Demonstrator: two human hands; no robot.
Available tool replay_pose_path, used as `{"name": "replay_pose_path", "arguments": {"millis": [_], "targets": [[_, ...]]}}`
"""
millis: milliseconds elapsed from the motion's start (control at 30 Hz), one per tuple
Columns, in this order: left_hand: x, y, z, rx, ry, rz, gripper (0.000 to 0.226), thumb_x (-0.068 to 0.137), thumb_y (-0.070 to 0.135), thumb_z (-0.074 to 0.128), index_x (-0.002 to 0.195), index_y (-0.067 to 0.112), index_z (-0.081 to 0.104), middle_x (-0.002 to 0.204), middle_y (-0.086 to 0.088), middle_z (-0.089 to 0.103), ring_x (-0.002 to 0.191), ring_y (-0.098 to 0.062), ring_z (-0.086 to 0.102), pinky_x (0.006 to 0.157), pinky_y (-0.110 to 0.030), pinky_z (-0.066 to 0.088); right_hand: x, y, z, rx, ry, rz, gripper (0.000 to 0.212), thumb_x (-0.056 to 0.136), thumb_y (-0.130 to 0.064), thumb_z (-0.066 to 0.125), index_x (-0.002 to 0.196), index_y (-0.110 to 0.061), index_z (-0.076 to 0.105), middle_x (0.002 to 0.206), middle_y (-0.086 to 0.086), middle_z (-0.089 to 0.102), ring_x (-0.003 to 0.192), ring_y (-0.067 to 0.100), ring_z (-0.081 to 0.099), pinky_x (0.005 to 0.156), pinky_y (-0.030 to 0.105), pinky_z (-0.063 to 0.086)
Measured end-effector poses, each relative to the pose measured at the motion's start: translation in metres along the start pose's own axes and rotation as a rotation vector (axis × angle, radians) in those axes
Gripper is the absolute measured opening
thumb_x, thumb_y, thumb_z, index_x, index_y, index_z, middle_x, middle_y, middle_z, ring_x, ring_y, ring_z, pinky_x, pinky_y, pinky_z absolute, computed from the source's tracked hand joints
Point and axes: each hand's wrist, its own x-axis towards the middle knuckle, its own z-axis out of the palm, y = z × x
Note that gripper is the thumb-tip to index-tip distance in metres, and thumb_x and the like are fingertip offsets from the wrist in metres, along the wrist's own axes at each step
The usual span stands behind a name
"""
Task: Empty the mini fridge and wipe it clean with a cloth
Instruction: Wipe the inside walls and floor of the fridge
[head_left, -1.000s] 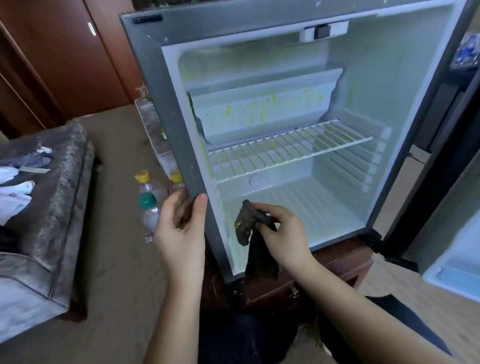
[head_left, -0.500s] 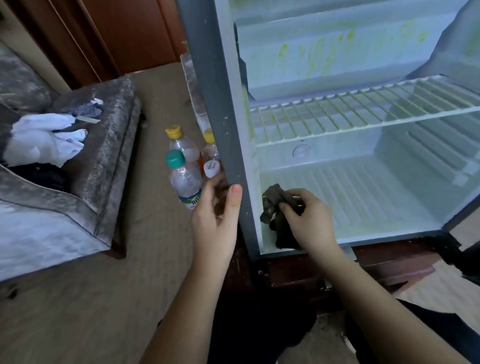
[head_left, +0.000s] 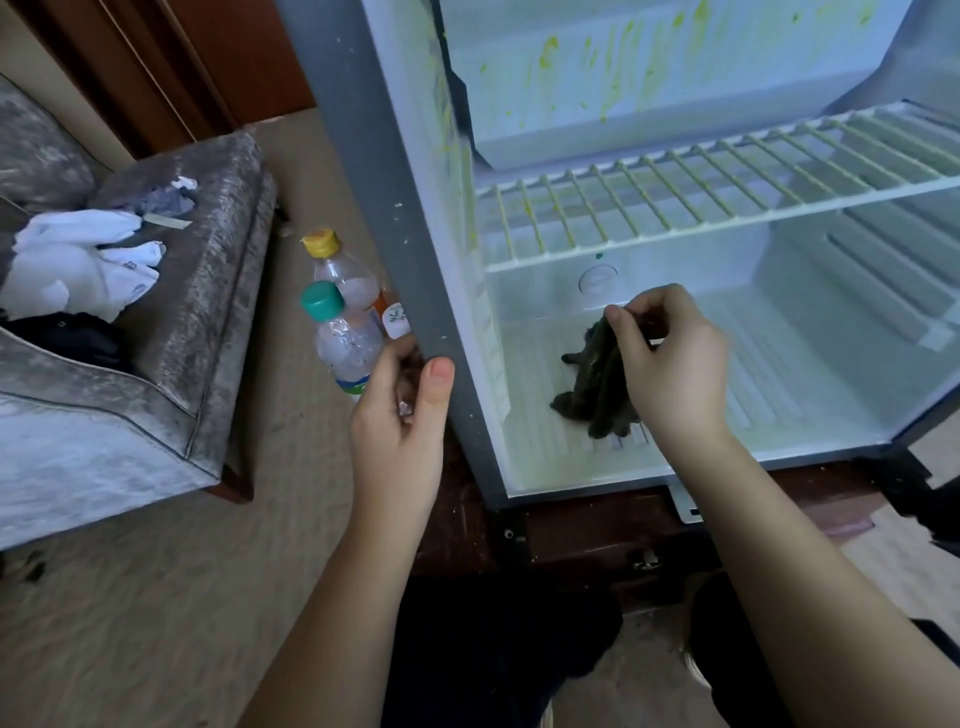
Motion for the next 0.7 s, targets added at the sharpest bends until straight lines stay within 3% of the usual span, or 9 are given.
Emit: {"name": "replay_pose_path", "arguments": {"millis": [67,133,200,267,367,467,600,700], "targets": [[0.000,0.000,0.000,0.002,-0.002,-0.001,0.029,0.082,0.062,0.043,0.106,0.050,0.053,0.082,0.015,0.055,0.079,0.009,0.054,0.075,-0.009,0.042,0.001,0.005,-0.001,-0.098,-0.194,0.015,0.017,0.090,-0.032,0.065,0.095,-0.017,0.059,0.081,-0.011,0.060,0.077,0.012,0.058,0.063,0.022,0.039],[-0.001,0.000,0.000,0.003,0.006,0.002,0.026,0.082,0.061,0.044,0.105,0.052,0.052,0.078,0.019,0.056,0.079,0.011,0.054,0.074,-0.007,0.042,-0.008,0.018,0.005,-0.334,-0.478,-0.010,0.034,0.087,-0.038,0.066,0.114,-0.020,0.058,0.110,-0.002,0.061,0.103,0.019,0.059,0.075,0.027,0.042],[-0.001,0.001,0.000,0.001,0.016,-0.005,0.025,0.082,0.061,0.044,0.104,0.052,0.053,0.075,0.024,0.058,0.078,0.011,0.055,0.074,-0.006,0.042,-0.020,0.033,0.014,-0.588,-0.682,-0.071,0.055,0.089,-0.042,0.061,0.138,-0.020,0.046,0.148,0.004,0.039,0.137,0.024,0.035,0.104,0.034,0.037],[0.000,0.001,0.000,-0.001,0.014,-0.016,0.027,0.082,0.061,0.045,0.106,0.051,0.053,0.077,0.028,0.060,0.080,0.011,0.056,0.074,-0.006,0.042,-0.022,0.044,0.022,-0.671,-0.695,-0.133,0.056,0.095,-0.035,0.052,0.146,-0.019,0.036,0.158,0.003,0.023,0.147,0.022,0.016,0.117,0.034,0.020],[0.000,0.001,0.000,-0.056,0.013,-0.019,0.040,0.082,0.058,0.046,0.113,0.036,0.059,0.092,0.027,0.066,0.090,0.009,0.060,0.077,-0.006,0.042,-0.001,0.049,0.036,-0.570,-0.616,-0.114,0.046,0.097,-0.016,0.048,0.143,-0.016,0.043,0.152,0.005,0.036,0.141,0.023,0.029,0.111,0.032,0.026],[-0.001,0.000,0.003,-0.103,0.006,-0.009,0.055,0.083,0.054,0.048,0.120,0.015,0.061,0.111,0.011,0.069,0.103,0.000,0.062,0.082,-0.008,0.043,0.030,0.036,0.054,-0.468,-0.463,-0.075,0.036,0.093,-0.009,0.051,0.129,-0.015,0.059,0.126,0.012,0.060,0.113,0.030,0.055,0.085,0.032,0.043],[-0.001,-0.003,0.003,-0.124,0.000,-0.014,0.049,0.083,0.051,0.049,0.116,0.018,0.061,0.100,0.018,0.069,0.094,0.006,0.062,0.077,-0.006,0.042,0.048,0.020,0.099,-0.370,-0.338,-0.008,0.034,0.093,-0.012,0.055,0.126,-0.012,0.060,0.109,0.016,0.068,0.100,0.034,0.062,0.078,0.036,0.050],[-0.001,-0.003,0.003,-0.157,0.000,-0.008,0.049,0.082,0.050,0.051,0.114,0.014,0.062,0.093,0.016,0.069,0.087,0.006,0.061,0.073,-0.006,0.042,0.044,0.016,0.135,-0.553,-0.411,-0.085,0.022,0.089,-0.005,0.052,0.105,-0.012,0.066,0.105,0.013,0.068,0.098,0.032,0.062,0.070,0.029,0.042]]}}
